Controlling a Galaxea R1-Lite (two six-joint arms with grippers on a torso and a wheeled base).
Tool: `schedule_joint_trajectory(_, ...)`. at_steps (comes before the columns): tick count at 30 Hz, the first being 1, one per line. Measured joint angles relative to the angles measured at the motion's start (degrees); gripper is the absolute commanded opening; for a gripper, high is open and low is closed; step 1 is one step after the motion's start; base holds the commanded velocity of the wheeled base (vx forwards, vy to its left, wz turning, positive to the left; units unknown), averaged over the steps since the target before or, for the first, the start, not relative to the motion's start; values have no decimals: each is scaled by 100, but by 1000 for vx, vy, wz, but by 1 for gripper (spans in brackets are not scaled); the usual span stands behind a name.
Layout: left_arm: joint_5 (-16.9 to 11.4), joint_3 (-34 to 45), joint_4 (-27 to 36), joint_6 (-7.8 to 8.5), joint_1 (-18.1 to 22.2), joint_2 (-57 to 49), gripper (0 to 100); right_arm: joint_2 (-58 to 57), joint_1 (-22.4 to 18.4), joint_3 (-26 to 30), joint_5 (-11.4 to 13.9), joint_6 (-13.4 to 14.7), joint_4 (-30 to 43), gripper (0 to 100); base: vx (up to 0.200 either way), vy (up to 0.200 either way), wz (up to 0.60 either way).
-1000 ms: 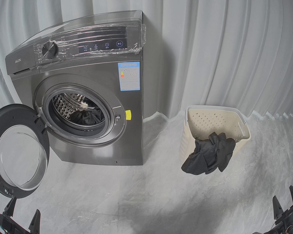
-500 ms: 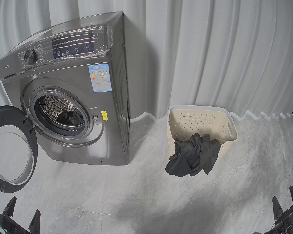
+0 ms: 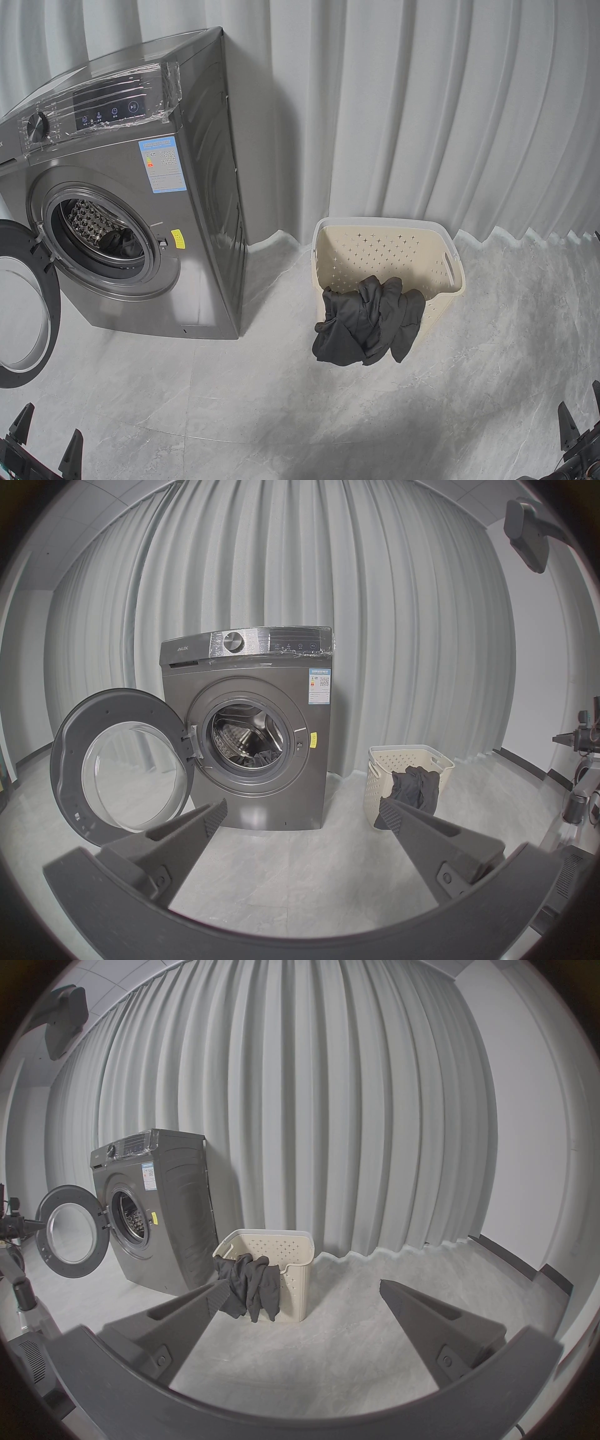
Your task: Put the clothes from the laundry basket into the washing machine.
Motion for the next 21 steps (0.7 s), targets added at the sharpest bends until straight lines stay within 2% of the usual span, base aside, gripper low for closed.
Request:
schedule_joint_trajectory(2,1,0,2,2,-2,0,100,0,-2,0,2,-5,0,100,0,0,0)
schedule_joint_trajectory(14,11,0,-4,7,2,5,100,2,-5,0,-52,49,-9,100,0,-200,0)
schedule_joint_trajectory(21,11,0,-4,5,9,5,100,5,-7,0,-61,27,-7,100,0,0,0)
